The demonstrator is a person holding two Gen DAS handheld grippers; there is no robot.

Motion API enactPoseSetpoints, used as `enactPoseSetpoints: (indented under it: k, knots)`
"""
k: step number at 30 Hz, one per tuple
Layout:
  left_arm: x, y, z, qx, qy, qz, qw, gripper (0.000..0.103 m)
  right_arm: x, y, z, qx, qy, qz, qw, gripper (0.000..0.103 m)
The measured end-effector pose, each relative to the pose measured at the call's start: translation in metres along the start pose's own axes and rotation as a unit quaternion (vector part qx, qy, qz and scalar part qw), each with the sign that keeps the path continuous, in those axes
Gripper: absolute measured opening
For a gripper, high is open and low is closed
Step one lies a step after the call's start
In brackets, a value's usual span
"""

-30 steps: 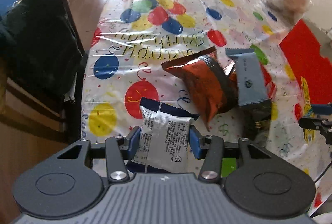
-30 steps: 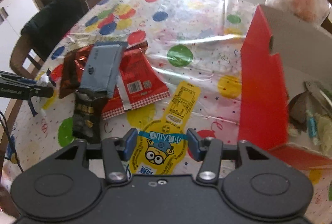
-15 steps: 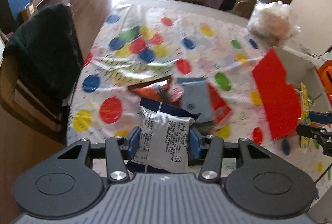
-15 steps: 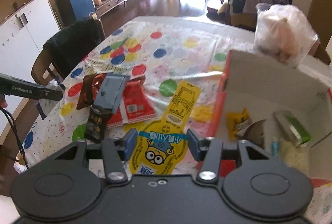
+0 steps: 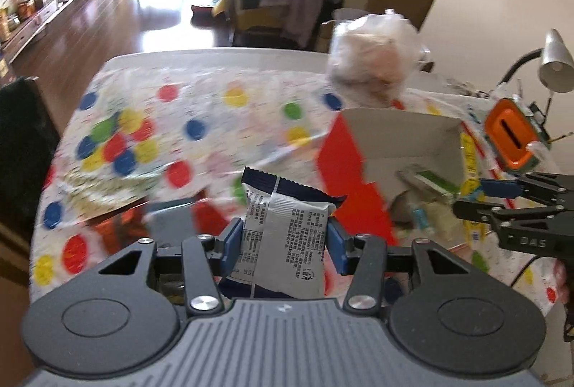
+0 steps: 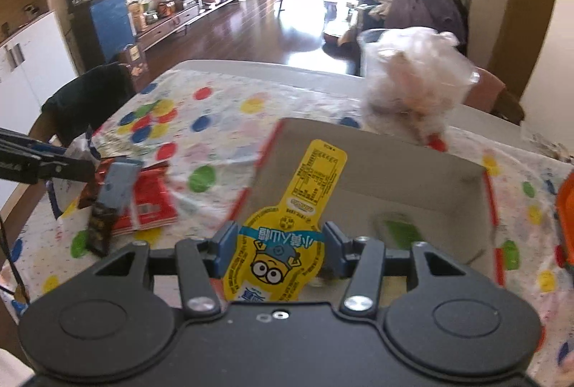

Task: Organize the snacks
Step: 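Carry the biscuit packet and yogurt pouch over the red box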

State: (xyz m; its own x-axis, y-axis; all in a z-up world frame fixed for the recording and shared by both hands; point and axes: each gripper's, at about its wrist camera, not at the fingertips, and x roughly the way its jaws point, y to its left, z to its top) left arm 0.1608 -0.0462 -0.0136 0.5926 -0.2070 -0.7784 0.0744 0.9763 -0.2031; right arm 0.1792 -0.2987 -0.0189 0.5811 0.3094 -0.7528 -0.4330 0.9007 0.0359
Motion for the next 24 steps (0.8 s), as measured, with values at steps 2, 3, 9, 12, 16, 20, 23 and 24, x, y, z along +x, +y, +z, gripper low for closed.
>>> enactPoseSetpoints:
  k: [2,3,9,12,16,20,23,24]
  knots:
    - [0.004,-0.018,0.005,0.008,-0.002,-0.01,0.9999,0.048,0.0,-0.015,0.0,0.004,0.002,-0.006,1.0,0.051]
    - [0.007,-0.03,0.009,0.015,-0.003,-0.013,0.9998,0.048,0.001,-0.023,-0.001,0.005,0.004,-0.009,1.0,0.051]
    - [0.028,-0.084,0.023,0.044,0.001,-0.026,0.9987,0.048,0.004,-0.064,-0.005,0.009,0.011,-0.028,1.0,0.051]
    - [0.039,-0.105,0.029,0.05,0.005,-0.026,0.9984,0.048,0.005,-0.08,-0.008,0.01,0.013,-0.033,0.999,0.051]
    - [0.057,-0.125,0.036,0.055,0.015,-0.028,0.998,0.048,0.006,-0.099,-0.011,0.008,0.02,-0.035,0.999,0.051]
    - [0.08,-0.143,0.045,0.051,0.038,-0.028,0.9976,0.048,0.01,-0.113,-0.014,0.003,0.029,-0.039,0.999,0.051]
    - [0.102,-0.151,0.05,0.042,0.06,-0.022,0.9971,0.048,0.016,-0.122,-0.016,-0.003,0.037,-0.04,0.999,0.051]
    - [0.109,-0.152,0.052,0.039,0.066,-0.018,0.9969,0.048,0.018,-0.123,-0.016,-0.004,0.038,-0.04,0.998,0.051]
